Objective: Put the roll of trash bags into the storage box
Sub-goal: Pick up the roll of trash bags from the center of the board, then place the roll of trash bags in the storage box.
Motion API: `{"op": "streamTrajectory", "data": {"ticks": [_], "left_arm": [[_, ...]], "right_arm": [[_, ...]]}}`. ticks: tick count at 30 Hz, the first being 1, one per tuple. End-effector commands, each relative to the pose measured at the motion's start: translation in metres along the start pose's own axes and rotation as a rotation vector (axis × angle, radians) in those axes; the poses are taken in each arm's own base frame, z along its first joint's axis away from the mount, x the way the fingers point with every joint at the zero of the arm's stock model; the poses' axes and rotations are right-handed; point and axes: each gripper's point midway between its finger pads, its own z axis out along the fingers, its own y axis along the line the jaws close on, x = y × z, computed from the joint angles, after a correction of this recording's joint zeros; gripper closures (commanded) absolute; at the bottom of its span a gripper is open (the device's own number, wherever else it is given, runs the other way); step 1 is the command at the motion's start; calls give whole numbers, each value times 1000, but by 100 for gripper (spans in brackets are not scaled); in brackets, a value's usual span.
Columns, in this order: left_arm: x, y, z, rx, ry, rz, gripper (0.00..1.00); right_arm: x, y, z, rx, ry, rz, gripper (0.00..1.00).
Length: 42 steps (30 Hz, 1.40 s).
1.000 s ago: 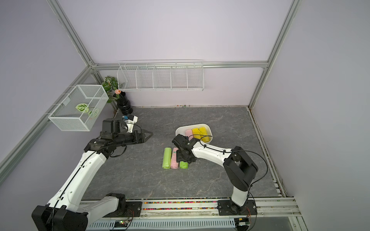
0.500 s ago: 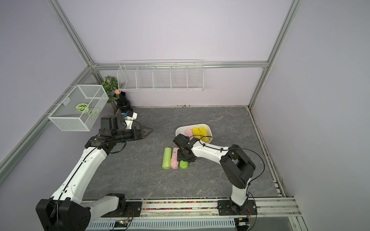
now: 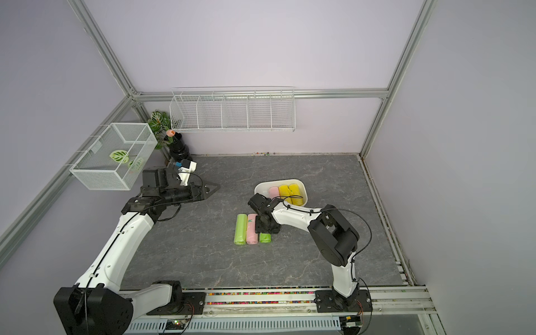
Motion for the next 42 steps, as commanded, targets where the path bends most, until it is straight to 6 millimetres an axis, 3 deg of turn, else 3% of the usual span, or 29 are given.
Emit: {"op": "streamTrajectory", "data": {"ticks": [1,7,16,22,27,32,42], "left_arm": [[2,1,0,5,-2,6,1],[3,2,1,8,2,1,1],[1,1,0,13,-2,2,1],[1,1,-2,13,-5,3,1],[1,0,-3,16,-6,4,1],[2,0,-4,12,-10,5,1],[0,0,-6,-3,-22,18,1]], "right_arm": [[12,-16,10,56,43,-7,56],[14,-17,-3,72,41,-38,76],[19,-28,-58,141,-32,-124,81],[10,-29,-93,138,-105,-176,82],[-9,-31,-115,200,-168,-227,82],[-37,-19,-124,221,-192,-290,82],[-106,-12,-106,124,-188,-234,83]]}}
